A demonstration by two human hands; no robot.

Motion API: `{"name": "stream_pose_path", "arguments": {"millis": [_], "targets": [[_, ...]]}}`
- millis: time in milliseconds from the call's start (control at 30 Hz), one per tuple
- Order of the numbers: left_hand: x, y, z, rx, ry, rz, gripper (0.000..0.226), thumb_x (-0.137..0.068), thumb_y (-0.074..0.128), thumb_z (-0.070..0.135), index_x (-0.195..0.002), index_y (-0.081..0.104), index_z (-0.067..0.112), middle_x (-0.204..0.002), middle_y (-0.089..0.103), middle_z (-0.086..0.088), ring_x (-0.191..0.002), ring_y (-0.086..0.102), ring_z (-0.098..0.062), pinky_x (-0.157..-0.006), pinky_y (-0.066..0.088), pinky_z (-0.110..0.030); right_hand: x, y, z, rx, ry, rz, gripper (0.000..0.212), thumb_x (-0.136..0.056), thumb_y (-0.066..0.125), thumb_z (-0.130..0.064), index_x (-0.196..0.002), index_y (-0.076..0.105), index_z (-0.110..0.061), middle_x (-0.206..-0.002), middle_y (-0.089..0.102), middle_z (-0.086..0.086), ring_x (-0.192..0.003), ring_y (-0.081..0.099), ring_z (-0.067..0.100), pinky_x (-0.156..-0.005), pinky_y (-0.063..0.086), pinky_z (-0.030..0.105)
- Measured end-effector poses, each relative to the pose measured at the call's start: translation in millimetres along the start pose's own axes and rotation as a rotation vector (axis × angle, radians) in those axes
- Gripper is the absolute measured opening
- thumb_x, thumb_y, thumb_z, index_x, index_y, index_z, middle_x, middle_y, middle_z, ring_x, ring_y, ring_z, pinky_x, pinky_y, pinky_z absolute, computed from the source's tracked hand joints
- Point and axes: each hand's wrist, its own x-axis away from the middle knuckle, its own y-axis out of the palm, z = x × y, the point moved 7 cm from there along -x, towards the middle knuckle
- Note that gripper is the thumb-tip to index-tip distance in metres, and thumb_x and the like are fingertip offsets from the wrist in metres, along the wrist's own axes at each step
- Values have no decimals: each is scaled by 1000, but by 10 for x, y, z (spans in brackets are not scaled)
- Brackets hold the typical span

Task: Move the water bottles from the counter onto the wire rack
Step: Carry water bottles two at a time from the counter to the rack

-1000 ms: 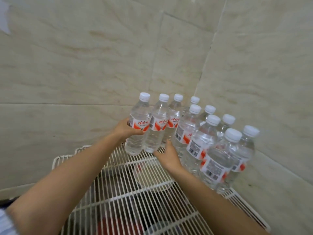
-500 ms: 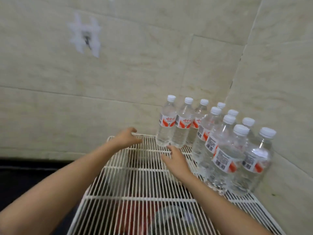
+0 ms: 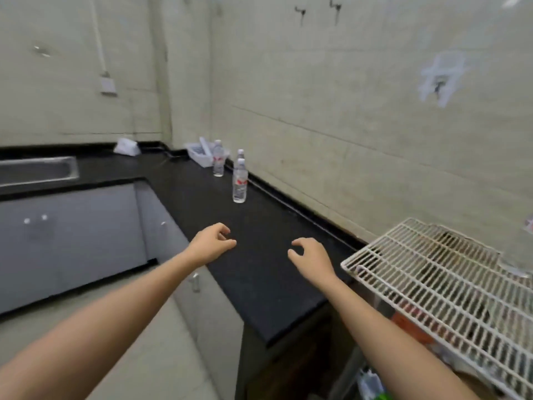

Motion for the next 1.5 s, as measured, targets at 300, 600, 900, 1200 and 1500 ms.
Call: {"name": "stream_pose_path", "arguments": {"millis": [300,600,900,1200,1500], "targets": [[1004,-1658,-1635,28,-334,348,39,-87,57,24,-120,51,6,-119,59,-16,-97,56,-26,-80,43,-31,-41,1219,-1351,27,-163,-227,39,-88,52,-26,-121,57,-8,-127,55,14,-117,51,29,-98,42,38],[936,-2791,-2587,53,-355,441,36,-88,55,20,-119,52,3,-121,58,-19,-109,54,-29,-90,43,-35,-279,2225,-2788,-31,-286,-271,37,-89,51,-25,-122,56,-8,-129,54,13,-121,47,26,-99,38,33],[137,-3292,-3225,77,-288,340,32,-89,52,19,-118,53,5,-119,59,-16,-106,55,-26,-87,44,-32,-785,2753,-3230,-40,-167,-191,36,-89,52,-23,-122,56,-8,-129,55,11,-121,48,24,-98,37,31],[-899,-3374,-3301,93,-150,293,28,-87,54,17,-113,57,6,-109,62,-12,-98,57,-23,-85,45,-30,-1621,2824,-3123,33,-63,-128,30,-86,56,-22,-113,62,-9,-118,61,10,-109,55,22,-86,41,28],[-2604,-4513,-3797,94,-205,524,23,-84,56,15,-105,60,7,-95,59,-4,-85,54,-18,-72,39,-24,-4095,3437,-4013,-92,-210,-91,30,-86,57,-20,-112,63,-7,-117,62,14,-108,57,27,-92,41,32]]}}
